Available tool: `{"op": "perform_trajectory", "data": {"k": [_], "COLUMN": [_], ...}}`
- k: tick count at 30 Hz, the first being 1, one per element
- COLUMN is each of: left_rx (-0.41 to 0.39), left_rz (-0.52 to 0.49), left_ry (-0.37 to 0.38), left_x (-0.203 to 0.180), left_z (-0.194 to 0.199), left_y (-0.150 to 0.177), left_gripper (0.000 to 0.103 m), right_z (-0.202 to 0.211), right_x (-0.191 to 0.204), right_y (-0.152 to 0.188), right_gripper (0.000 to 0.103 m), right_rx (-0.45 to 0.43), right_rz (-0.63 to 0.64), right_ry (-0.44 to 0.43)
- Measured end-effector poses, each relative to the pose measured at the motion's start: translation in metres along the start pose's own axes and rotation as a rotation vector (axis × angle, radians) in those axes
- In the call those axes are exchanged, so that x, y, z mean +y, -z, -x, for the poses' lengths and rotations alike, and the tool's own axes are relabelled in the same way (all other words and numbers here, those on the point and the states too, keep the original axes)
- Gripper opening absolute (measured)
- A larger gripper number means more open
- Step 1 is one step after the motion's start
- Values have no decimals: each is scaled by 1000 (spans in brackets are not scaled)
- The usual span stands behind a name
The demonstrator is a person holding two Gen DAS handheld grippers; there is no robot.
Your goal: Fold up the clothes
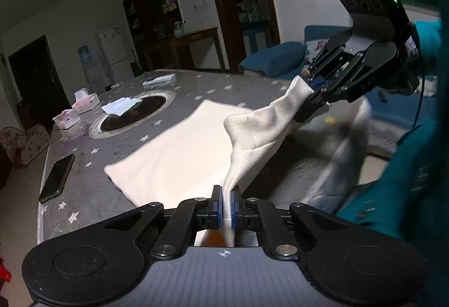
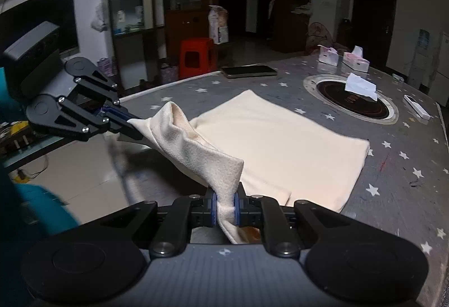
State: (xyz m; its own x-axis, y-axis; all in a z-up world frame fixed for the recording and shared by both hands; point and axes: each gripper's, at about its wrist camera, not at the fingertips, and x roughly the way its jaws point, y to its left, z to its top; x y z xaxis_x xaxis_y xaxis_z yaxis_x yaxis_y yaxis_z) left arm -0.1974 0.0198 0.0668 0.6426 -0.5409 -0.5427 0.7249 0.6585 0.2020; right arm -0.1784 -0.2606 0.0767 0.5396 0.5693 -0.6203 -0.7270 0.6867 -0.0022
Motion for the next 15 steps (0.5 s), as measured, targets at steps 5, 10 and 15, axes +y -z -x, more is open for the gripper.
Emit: {"op": "perform_trajectory", "data": {"k": [5, 10, 15], "left_rx": [-50, -42, 11], "left_rz": [22, 26, 64], "left_ry": [-17, -70, -89], "left_x": [4, 28, 64], "left_z": [16, -8, -50], "left_y": [-17, -34, -43], "left_gripper": [6, 6, 6], "right_z": [26, 16, -18], "right_x": [8, -16, -53], "right_y": [-14, -38, -60], "right_gripper": [10, 10, 9], "right_rx": [-10, -33, -31], "right_rz": [14, 38, 49], "right_ry": [-12, 26, 67]}}
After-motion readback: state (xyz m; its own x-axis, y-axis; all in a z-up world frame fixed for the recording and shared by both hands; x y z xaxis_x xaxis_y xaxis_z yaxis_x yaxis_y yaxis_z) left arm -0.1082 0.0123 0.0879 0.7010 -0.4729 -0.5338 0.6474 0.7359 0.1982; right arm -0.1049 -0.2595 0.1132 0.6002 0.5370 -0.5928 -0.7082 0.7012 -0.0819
